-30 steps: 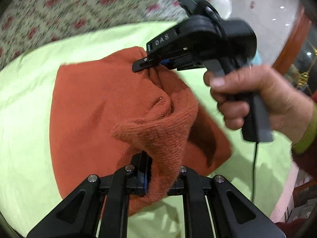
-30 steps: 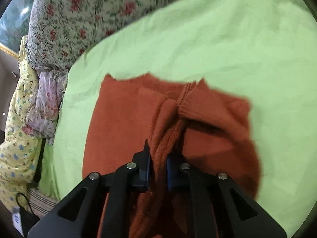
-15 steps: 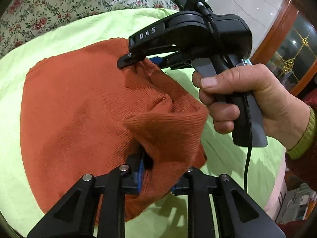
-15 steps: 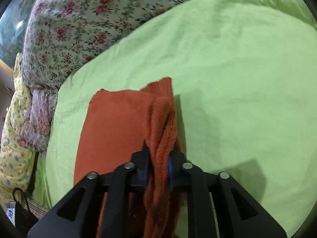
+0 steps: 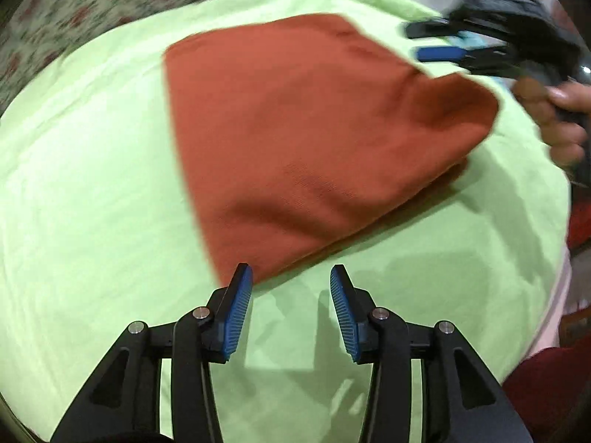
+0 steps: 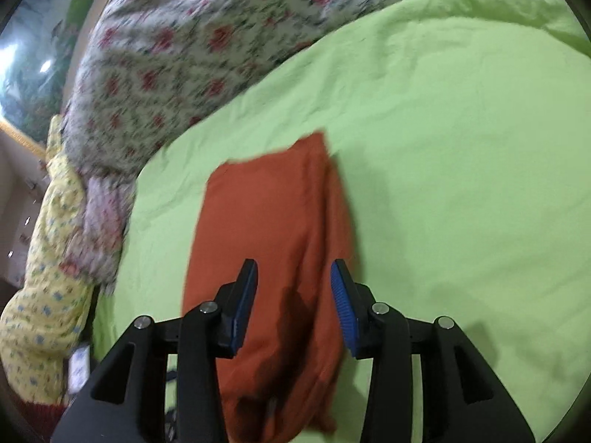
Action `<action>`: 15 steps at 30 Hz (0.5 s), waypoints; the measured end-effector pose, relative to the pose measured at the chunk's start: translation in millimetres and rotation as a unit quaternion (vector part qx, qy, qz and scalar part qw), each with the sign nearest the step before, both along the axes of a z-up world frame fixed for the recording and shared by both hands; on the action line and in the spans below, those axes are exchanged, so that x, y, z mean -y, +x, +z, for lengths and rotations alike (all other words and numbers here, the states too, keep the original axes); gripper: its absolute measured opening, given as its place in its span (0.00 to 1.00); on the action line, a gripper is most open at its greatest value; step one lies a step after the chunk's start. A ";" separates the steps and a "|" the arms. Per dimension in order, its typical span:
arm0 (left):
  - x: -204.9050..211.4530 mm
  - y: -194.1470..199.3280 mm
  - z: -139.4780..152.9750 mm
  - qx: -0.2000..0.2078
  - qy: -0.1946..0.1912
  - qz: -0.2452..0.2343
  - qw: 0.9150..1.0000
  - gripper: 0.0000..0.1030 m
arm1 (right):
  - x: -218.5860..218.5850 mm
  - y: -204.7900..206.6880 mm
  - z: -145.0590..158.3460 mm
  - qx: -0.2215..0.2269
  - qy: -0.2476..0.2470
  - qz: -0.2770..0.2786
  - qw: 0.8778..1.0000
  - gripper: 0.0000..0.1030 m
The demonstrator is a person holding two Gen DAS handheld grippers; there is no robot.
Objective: Fold small clothes
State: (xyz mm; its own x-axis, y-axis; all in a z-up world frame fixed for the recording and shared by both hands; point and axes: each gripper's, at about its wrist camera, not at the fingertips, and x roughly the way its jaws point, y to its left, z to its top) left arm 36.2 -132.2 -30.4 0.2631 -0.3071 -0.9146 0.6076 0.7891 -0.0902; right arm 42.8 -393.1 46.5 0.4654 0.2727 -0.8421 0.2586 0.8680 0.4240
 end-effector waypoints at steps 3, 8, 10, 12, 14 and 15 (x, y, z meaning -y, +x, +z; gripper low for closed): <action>-10.0 8.3 -7.1 0.008 0.001 0.015 1.000 0.43 | -16.9 -11.1 -6.5 -0.023 -0.004 0.019 1.000 0.41; 0.2 7.6 -27.7 0.025 0.021 0.017 0.999 0.45 | -30.6 -14.5 -29.0 -0.080 -0.015 0.027 0.996 0.41; 0.7 15.1 -27.0 0.026 0.013 0.022 0.999 0.43 | -32.2 -14.3 -32.4 -0.088 -0.004 0.026 0.996 0.42; -6.4 18.3 -24.7 0.016 -0.009 0.035 0.999 0.32 | -36.0 -13.0 -32.3 -0.089 -0.010 0.032 0.995 0.41; -14.5 19.7 -24.0 0.003 -0.026 0.052 0.998 0.25 | -38.8 -13.0 -32.9 -0.089 -0.018 0.034 0.995 0.41; -19.8 21.5 -24.0 -0.005 -0.038 0.062 0.997 0.19 | -40.3 -12.2 -33.7 -0.090 -0.016 0.034 0.995 0.38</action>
State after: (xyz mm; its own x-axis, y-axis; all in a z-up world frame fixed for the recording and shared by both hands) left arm 57.7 -112.4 -54.4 0.2951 -0.3411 -0.8925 0.5044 0.8490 -0.1577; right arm 30.7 -352.8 12.9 0.2879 0.2706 -0.9186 0.2677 0.8983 0.3485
